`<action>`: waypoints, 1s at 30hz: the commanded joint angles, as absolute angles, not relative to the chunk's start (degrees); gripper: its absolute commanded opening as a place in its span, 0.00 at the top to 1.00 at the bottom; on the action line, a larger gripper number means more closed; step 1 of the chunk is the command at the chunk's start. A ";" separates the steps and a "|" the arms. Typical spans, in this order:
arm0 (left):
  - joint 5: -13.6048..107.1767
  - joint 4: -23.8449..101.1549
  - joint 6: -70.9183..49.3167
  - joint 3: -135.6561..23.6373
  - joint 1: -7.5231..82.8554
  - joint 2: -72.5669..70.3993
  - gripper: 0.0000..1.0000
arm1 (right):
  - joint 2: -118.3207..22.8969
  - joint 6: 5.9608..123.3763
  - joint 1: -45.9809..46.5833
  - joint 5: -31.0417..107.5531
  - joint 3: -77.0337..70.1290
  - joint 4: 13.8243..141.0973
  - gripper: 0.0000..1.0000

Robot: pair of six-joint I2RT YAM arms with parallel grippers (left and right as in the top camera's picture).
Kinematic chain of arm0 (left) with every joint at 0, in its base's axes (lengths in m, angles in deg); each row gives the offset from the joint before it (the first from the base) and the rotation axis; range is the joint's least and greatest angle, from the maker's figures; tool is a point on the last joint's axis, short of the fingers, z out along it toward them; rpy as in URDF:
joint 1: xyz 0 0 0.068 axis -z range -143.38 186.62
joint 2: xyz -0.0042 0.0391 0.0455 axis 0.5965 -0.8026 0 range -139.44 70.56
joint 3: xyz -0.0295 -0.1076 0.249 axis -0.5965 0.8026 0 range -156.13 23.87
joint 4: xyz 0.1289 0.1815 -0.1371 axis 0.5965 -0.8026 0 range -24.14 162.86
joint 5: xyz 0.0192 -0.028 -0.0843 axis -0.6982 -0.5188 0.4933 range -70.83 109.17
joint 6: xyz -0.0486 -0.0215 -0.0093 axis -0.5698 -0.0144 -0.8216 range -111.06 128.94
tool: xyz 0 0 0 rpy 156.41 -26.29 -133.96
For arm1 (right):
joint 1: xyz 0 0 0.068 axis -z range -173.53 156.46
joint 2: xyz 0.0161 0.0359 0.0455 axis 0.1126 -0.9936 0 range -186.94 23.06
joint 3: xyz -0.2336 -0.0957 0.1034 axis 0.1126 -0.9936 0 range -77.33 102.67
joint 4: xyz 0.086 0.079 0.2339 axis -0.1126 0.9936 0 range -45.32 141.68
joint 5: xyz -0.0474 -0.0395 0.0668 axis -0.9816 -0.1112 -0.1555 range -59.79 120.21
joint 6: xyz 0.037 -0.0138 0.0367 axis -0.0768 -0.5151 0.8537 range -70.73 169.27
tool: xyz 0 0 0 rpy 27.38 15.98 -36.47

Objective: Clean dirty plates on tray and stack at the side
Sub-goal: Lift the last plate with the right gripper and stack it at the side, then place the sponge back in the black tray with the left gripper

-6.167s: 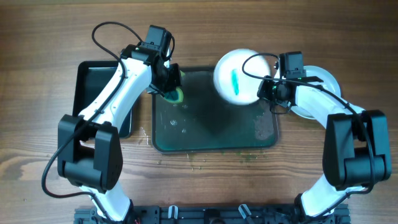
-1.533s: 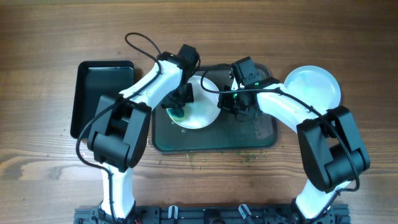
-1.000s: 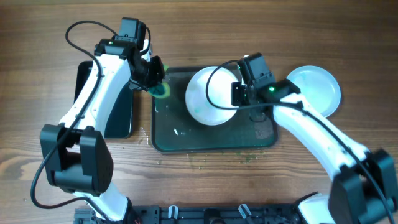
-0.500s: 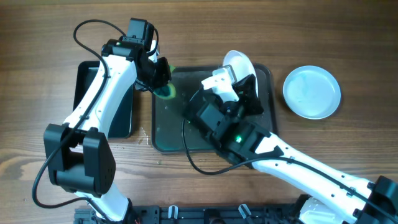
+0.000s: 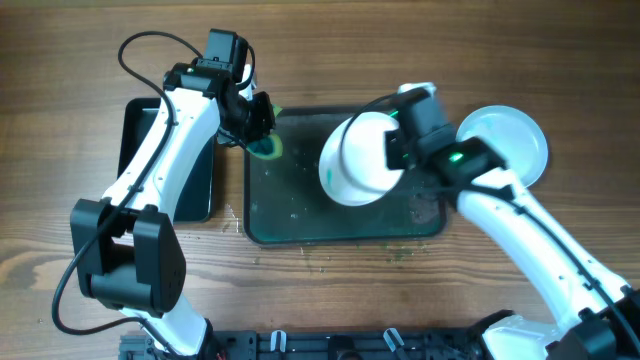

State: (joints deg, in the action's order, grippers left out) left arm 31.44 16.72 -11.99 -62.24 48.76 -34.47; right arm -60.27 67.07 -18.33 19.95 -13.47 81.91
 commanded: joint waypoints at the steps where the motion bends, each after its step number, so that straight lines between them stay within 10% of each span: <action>1: 31.29 16.87 -12.76 -62.44 49.15 -34.40 0.96 | -59.20 68.95 -4.67 42.05 -12.53 81.97 0.96; 9: 31.29 16.87 -12.76 -62.44 49.15 -34.40 0.96 | -59.22 71.27 23.57 27.97 -14.89 84.66 0.96; 17: 31.29 16.85 -12.74 -62.44 49.15 -34.40 0.96 | -63.46 74.92 24.81 14.97 -24.10 72.71 0.96; 22: 29.56 16.33 -12.23 -62.54 48.52 -34.16 0.96 | -62.59 69.98 24.53 29.39 -20.99 75.64 0.39; 30: 13.34 6.12 -2.68 -63.38 39.19 -33.07 0.96 | -61.08 62.33 11.48 43.16 -11.24 84.99 0.34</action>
State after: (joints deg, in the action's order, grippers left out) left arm 22.33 7.13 -7.64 -62.41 42.16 -34.43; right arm -61.47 64.30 14.91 39.56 -11.99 84.51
